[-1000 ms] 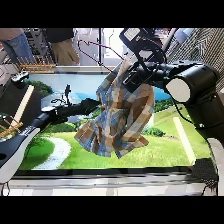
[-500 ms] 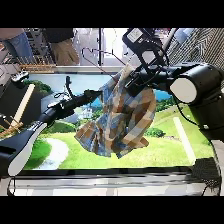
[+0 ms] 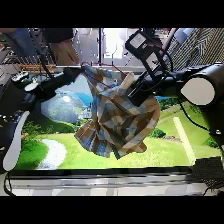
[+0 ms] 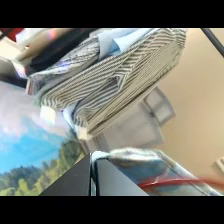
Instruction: Fold the clothes and pants, and hang the long-sleeved shirts on hangers.
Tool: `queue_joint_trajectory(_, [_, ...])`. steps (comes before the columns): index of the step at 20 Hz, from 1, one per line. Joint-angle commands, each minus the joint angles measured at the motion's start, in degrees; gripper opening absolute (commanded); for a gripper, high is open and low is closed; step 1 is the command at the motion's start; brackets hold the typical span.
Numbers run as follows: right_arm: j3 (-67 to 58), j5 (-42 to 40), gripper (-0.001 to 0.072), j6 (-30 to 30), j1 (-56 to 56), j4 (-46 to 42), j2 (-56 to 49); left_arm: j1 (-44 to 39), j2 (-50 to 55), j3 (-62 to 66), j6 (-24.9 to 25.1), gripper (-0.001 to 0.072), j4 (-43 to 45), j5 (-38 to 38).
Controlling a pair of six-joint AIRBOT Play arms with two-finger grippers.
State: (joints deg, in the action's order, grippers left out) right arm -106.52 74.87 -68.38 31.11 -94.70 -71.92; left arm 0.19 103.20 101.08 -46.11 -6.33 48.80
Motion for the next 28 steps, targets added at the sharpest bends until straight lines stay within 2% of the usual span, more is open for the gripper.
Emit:
queue_joint_trajectory(1, [0.07,4.24,0.0032,1.44,-0.04,-4.44,-0.87,2.75,0.17,4.92,-5.18,0.0007,5.27,3.19])
queue_joint_trajectory(3, [0.11,4.11,0.0032,1.44,-0.04,-7.19,-2.05,3.54,0.17,5.20,-5.18,0.0007,5.84,7.28])
queue_joint_trajectory(6, [0.13,3.69,0.0032,1.90,0.02,-9.09,-4.11,3.87,0.17,5.20,-7.08,0.0007,11.65,9.22])
queue_joint_trajectory(8, [0.15,3.72,0.0032,3.48,0.00,-9.92,-5.51,3.82,0.17,5.20,-7.06,0.0008,12.22,11.47])
queue_joint_trajectory(10, [0.15,2.27,0.0032,2.99,0.00,-10.03,-5.99,3.21,0.24,5.18,-7.21,0.0010,16.55,14.10])
queue_joint_trajectory(11, [0.02,1.62,0.0032,2.47,0.00,-10.14,-5.90,2.82,0.37,5.16,-9.11,0.0043,20.35,14.91])
queue_joint_trajectory(12, [-0.15,1.40,0.0032,1.51,0.00,-10.21,-5.68,2.58,0.63,5.14,-11.93,0.0232,23.54,15.21])
queue_joint_trajectory(13, [-0.15,1.40,0.0033,0.13,0.00,-10.23,-5.31,2.29,1.18,5.11,-16.09,0.0462,26.05,15.34])
queue_joint_trajectory(14, [-0.15,1.46,0.0033,-1.38,0.00,-10.19,-4.74,2.29,1.92,5.11,-20.24,0.0508,27.82,15.85])
queue_joint_trajectory(15, [-0.15,1.51,0.0033,-2.80,0.02,-10.10,-3.87,2.29,2.99,5.11,-22.36,0.0507,28.76,16.98])
queue_joint_trajectory(20, [-0.15,0.39,0.0033,-8.59,0.02,-7.26,2.84,1.11,9.18,5.11,-26.53,0.0507,27.26,22.10])
queue_joint_trajectory(21, [-0.15,0.44,0.0033,-7.91,0.02,-5.14,3.78,0.13,10.16,5.11,-26.49,0.0539,24.98,22.23])
queue_joint_trajectory(22, [-0.15,0.90,0.0033,-5.16,0.02,-1.77,4.46,-1.01,10.73,5.11,-25.29,0.0628,22.67,22.23])
queue_joint_trajectory(23, [-0.13,1.40,0.0033,-2.95,0.02,1.66,4.81,-2.40,10.93,5.14,-20.90,0.0642,20.31,22.23])
queue_joint_trajectory(25, [-0.13,2.60,0.0034,-2.47,0.00,5.62,4.76,-4.92,10.88,5.18,-11.69,0.0659,12.63,24.09])
queue_joint_trajectory(26, [-0.02,2.95,0.0034,-2.45,0.02,6.01,4.74,-5.84,10.88,5.18,-8.79,0.0701,7.89,25.64])
queue_joint_trajectory(28, [-0.02,3.69,0.0034,-2.45,0.02,6.19,4.74,-7.30,10.88,5.22,-7.37,0.0701,2.64,27.43])
